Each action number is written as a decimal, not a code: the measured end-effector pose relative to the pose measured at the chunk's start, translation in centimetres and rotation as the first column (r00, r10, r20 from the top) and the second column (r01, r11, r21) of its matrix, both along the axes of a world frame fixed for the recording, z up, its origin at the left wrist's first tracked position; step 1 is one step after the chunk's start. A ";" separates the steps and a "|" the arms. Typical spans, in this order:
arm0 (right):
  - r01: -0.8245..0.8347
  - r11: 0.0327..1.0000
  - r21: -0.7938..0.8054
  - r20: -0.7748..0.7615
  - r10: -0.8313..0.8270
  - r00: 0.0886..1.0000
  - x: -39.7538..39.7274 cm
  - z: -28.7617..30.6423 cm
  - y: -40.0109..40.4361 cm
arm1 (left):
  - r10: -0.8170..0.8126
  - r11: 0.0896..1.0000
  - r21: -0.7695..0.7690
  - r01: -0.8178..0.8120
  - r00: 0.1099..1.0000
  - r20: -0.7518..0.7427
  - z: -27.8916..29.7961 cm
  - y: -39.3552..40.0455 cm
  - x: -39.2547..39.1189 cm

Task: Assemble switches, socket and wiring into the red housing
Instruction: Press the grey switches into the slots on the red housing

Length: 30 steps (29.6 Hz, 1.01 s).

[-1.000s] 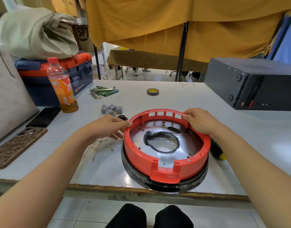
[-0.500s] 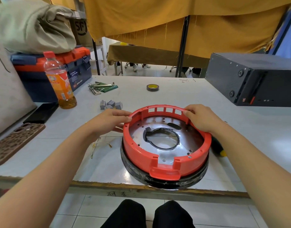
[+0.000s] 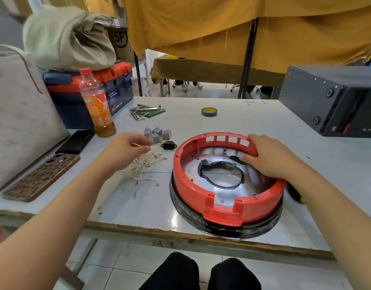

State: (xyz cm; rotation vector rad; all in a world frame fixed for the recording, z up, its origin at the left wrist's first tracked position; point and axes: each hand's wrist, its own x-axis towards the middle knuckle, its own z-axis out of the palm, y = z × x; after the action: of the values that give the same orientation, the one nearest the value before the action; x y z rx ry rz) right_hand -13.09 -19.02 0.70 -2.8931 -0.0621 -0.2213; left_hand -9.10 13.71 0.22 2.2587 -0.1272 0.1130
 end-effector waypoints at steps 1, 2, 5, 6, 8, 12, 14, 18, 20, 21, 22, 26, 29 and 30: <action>-0.004 1.000 -0.016 0.000 0.004 1.000 0.1 -0.1 0.1 | 0.019 0.999 0.032 -0.019 1.000 0.001 0.0 0.6 0.0; -0.007 0.999 -0.037 0.007 0.007 1.000 0.2 -0.1 0.1 | 0.032 0.998 0.056 -0.032 0.999 -0.004 -0.1 1.2 0.0; -0.008 0.995 -0.095 0.024 0.010 1.000 0.7 -0.1 0.0 | 0.047 0.991 0.127 -0.046 0.999 -0.002 -0.8 2.0 0.4; -0.004 0.995 -0.102 0.029 0.007 1.000 0.9 0.0 0.0 | 0.038 0.986 0.165 -0.038 0.999 0.004 -1.0 2.0 0.5; 0.002 0.994 -0.106 0.038 0.002 0.999 1.3 0.0 -0.1 | -0.009 0.971 0.238 0.008 1.000 0.000 -1.5 1.5 0.9; 0.002 0.994 -0.106 0.053 0.003 0.999 1.7 -0.1 -0.4 | -0.090 0.950 0.302 0.080 0.996 0.021 -1.9 -0.3 2.4; 0.006 0.995 -0.101 0.066 0.001 0.998 1.9 -0.1 -0.6 | -0.123 0.938 0.332 0.097 0.991 0.059 -1.9 -1.3 3.6; 0.018 0.995 -0.100 0.068 -0.011 0.998 2.5 -0.2 -0.7 | -0.107 0.905 0.421 0.057 0.990 0.095 -2.1 -2.5 6.3; 0.024 0.994 -0.111 0.065 -0.016 0.998 2.8 -0.2 -0.6 | -0.061 0.904 0.428 0.011 0.993 0.103 -2.2 -2.4 7.6; 0.027 0.993 -0.112 0.065 -0.020 0.998 2.9 -0.2 -0.6 | -0.041 0.905 0.425 -0.005 0.994 0.100 -2.3 -2.3 8.1; 0.031 0.993 -0.111 0.066 -0.023 0.998 2.9 -0.2 -0.5 | -0.030 0.904 0.428 -0.012 0.995 0.091 -2.5 -2.1 8.6; 0.036 0.993 -0.112 0.060 -0.030 0.998 2.9 -0.2 -0.5 | 0.000 0.906 0.423 -0.036 0.996 0.086 -3.4 -1.8 9.6; 0.040 0.991 -0.124 0.055 -0.034 0.998 2.9 -0.3 -0.5 | 0.063 0.923 0.368 -0.108 0.989 0.132 -3.8 -1.7 9.8; 0.041 0.991 -0.129 0.052 -0.035 0.998 2.9 -0.3 -0.5 | 0.075 0.927 0.353 -0.122 0.987 0.143 -3.8 -1.6 9.8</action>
State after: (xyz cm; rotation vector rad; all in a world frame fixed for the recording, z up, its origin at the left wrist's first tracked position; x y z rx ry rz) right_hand -10.19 -19.52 0.45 -3.0203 -0.0314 -0.3076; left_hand 0.73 12.07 -3.62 2.6274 -0.1079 0.3100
